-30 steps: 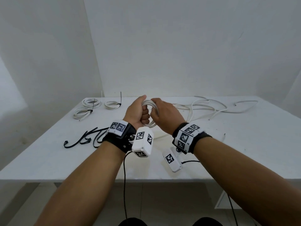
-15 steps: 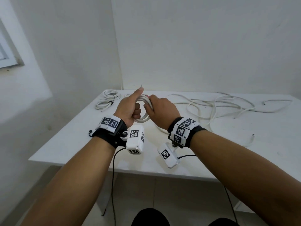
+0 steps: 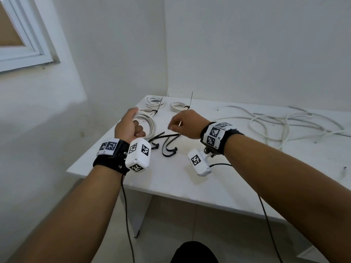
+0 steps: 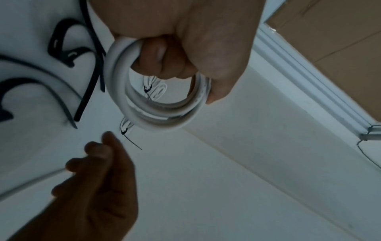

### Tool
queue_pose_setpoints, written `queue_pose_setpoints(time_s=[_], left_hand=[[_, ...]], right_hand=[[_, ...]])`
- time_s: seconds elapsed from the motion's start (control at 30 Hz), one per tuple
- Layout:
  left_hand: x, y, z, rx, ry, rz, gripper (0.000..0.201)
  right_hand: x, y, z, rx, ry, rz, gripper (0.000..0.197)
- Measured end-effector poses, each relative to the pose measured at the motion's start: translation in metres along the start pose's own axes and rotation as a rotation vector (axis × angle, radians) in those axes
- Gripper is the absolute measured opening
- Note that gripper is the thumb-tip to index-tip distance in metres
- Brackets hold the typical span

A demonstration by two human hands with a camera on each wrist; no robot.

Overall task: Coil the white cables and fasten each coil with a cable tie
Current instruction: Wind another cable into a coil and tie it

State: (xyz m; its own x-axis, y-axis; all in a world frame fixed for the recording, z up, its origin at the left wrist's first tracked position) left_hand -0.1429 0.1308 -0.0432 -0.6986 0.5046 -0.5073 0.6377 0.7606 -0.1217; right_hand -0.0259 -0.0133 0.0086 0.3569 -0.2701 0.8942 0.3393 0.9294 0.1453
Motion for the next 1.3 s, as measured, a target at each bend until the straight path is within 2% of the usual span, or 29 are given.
queue_pose_setpoints(time_s=[0.1, 0.2, 0.3, 0.47, 0.6, 0.67, 0.77, 0.9, 0.93, 1.03, 1.17, 1.3], left_hand=[[0.019, 0.007, -0.001, -0.003, -0.016, -0.038, 0.027], [0.027, 0.014, -0.001, 0.003, -0.011, -0.022, 0.02], [0.027, 0.018, 0.0, 0.008, -0.014, 0.026, 0.012], [0.019, 0.022, 0.003, 0.025, -0.027, 0.061, 0.013], [0.006, 0.021, 0.008, 0.033, -0.025, 0.071, 0.016], [-0.003, 0.018, 0.011, 0.037, -0.034, 0.073, 0.018], [-0.017, 0.011, 0.017, 0.039, -0.033, 0.07, 0.034], [-0.046, 0.004, 0.027, 0.059, -0.012, 0.117, 0.043], [-0.054, 0.003, 0.032, 0.07, -0.004, 0.123, 0.042], [-0.084, -0.002, 0.049, 0.099, -0.003, 0.162, 0.022], [-0.131, -0.016, 0.081, 0.139, 0.046, 0.236, 0.03], [-0.185, -0.037, 0.116, 0.202, 0.11, 0.339, 0.019]], right_hand=[[-0.028, 0.013, -0.008, -0.007, -0.157, 0.15, 0.02], [-0.047, 0.025, -0.014, -0.027, -0.234, 0.232, 0.022], [-0.053, 0.033, -0.018, -0.04, -0.253, 0.265, 0.021], [-0.054, 0.036, -0.024, -0.046, -0.27, 0.264, 0.01], [-0.051, 0.03, -0.03, -0.052, -0.299, 0.279, 0.012], [-0.04, 0.024, -0.036, -0.056, -0.282, 0.238, 0.013], [-0.011, 0.012, -0.05, -0.08, -0.219, 0.128, 0.011], [0.032, -0.014, -0.085, -0.178, 0.01, -0.067, 0.011], [0.04, -0.023, -0.095, -0.205, 0.083, -0.11, 0.014], [0.058, -0.052, -0.117, -0.271, 0.291, -0.224, 0.016], [0.065, -0.09, -0.147, -0.379, 0.591, -0.335, 0.011], [0.07, -0.126, -0.181, -0.456, 0.864, -0.424, 0.007]])
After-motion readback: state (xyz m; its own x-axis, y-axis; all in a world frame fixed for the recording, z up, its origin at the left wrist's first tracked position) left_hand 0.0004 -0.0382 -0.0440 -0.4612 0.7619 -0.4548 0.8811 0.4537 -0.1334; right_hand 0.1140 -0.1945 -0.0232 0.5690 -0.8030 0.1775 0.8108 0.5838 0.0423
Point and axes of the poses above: each hand's wrist, its own y-axis towards the middle knuckle, its own x-axis out of the back of the hand, z = x × y, the point moved 8 cm from there along y, towards the middle knuckle, and after that the axes turned 6 degrees about z, right-handed, at the moved point
